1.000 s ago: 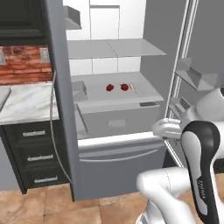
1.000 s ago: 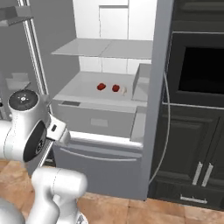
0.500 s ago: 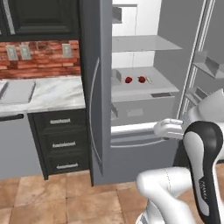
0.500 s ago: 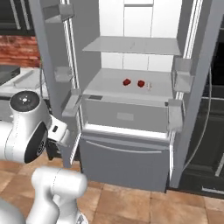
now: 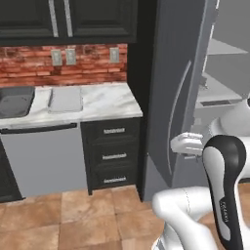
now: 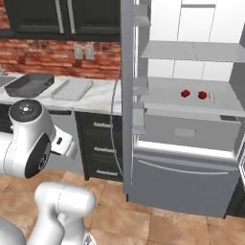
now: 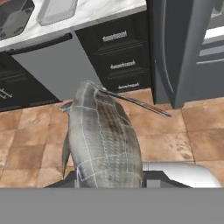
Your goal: Place one bell pepper and one fish in each tupperware on the nearby counter, to pack two identical lunches.
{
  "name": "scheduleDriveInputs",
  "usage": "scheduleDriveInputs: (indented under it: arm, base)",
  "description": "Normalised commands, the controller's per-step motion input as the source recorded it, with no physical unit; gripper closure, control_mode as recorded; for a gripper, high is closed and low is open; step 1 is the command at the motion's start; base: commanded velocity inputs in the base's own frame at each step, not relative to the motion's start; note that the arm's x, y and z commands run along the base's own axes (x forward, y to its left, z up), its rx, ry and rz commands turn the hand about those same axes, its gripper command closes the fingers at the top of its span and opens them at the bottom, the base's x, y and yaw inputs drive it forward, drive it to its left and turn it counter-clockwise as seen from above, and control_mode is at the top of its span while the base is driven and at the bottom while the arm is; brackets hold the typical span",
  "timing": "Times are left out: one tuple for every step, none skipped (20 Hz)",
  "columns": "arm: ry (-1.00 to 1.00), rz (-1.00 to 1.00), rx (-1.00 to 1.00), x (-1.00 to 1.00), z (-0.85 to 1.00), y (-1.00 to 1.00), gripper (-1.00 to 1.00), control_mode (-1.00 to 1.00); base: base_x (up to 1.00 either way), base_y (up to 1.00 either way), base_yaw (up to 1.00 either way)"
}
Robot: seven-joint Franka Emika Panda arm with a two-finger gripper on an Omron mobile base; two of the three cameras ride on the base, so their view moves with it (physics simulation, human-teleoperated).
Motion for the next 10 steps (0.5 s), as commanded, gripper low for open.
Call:
scheduleDriveInputs:
  arm:
    - [0.0, 0.0, 0.0, 0.0, 0.0, 0.0, 1.0, 1.0]
    - [0.0, 0.0, 0.0, 0.0, 0.0, 0.0, 1.0, 1.0]
    - [0.0, 0.0, 0.0, 0.0, 0.0, 0.0, 1.0, 1.0]
    - [0.0, 0.0, 0.0, 0.0, 0.0, 0.0, 1.0, 1.0]
    - [0.0, 0.0, 0.0, 0.0, 0.0, 0.0, 1.0, 1.0]
    - [0.0, 0.0, 0.0, 0.0, 0.0, 0.0, 1.0, 1.0]
    - [0.0, 0.0, 0.0, 0.0, 0.0, 0.0, 1.0, 1.0]
    - [0.0, 0.0, 0.0, 0.0, 0.0, 0.0, 1.0, 1.0]
    - [0.0, 0.0, 0.0, 0.0, 0.0, 0.0, 1.0, 1.0]
    - [0.0, 0.0, 0.0, 0.0, 0.0, 0.0, 1.0, 1.0]
  base:
    - [0.15, 1.0, 0.0]
    - [0.21, 1.0, 0.0]
    - [0.29, 1.0, 0.0]
    - [0.36, 1.0, 0.0]
    - [0.42, 1.0, 0.0]
    - [0.47, 1.0, 0.0]
    - [0.54, 1.0, 0.0]
    - [0.63, 1.0, 0.0]
    - [0.75, 1.0, 0.0]
    - [0.83, 1.0, 0.0]
